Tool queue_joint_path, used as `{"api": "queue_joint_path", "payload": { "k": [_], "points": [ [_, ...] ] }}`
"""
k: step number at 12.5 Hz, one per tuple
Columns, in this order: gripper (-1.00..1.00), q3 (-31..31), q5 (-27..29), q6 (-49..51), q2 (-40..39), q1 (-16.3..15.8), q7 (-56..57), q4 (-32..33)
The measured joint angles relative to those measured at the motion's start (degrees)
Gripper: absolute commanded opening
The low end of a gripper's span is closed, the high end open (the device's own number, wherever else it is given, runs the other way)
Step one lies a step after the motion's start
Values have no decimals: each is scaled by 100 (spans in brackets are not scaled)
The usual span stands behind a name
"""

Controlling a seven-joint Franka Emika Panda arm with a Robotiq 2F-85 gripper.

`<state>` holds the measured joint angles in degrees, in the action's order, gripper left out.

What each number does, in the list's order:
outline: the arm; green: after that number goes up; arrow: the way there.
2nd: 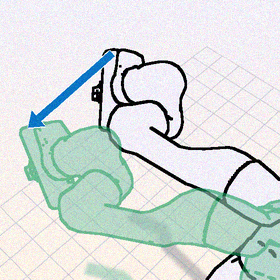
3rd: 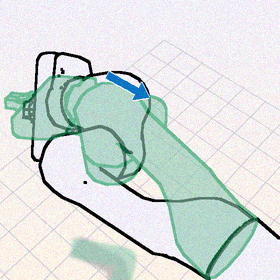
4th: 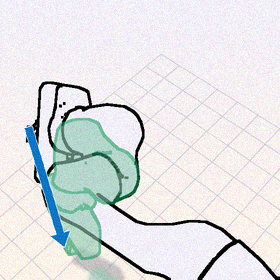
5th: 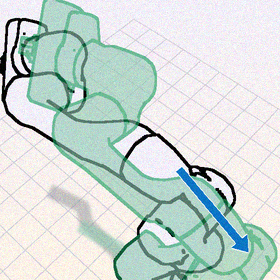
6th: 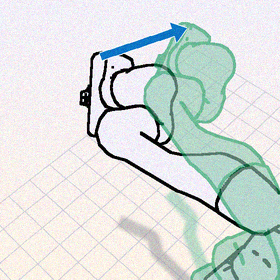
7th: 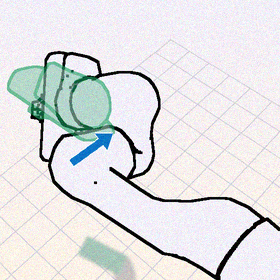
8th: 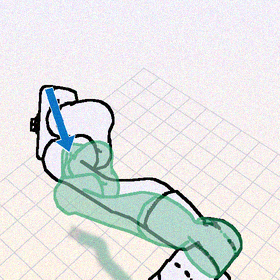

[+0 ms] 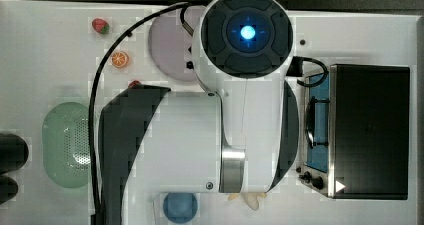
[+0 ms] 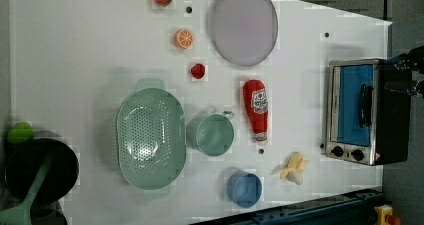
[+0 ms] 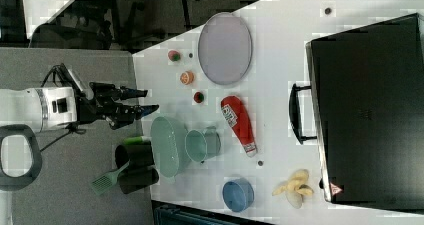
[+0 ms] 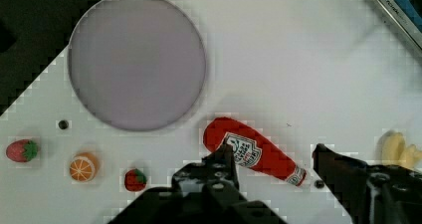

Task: Pick Ketchup from the table and place it in strainer.

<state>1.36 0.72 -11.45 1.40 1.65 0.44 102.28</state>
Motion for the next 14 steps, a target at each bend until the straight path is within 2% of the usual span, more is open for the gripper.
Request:
{"api": "queue_joint_path", "payload": {
  "k": [3, 5, 8, 14],
  "points": [
    [99, 273, 28, 601, 854, 417, 2, 834],
    [100, 307, 20, 497, 1164, 517, 4, 923],
    [100, 440, 32, -115, 1169, 571, 307, 1041],
    [100, 721, 74, -1597, 291, 474, 2217, 2193]
  ]
}}
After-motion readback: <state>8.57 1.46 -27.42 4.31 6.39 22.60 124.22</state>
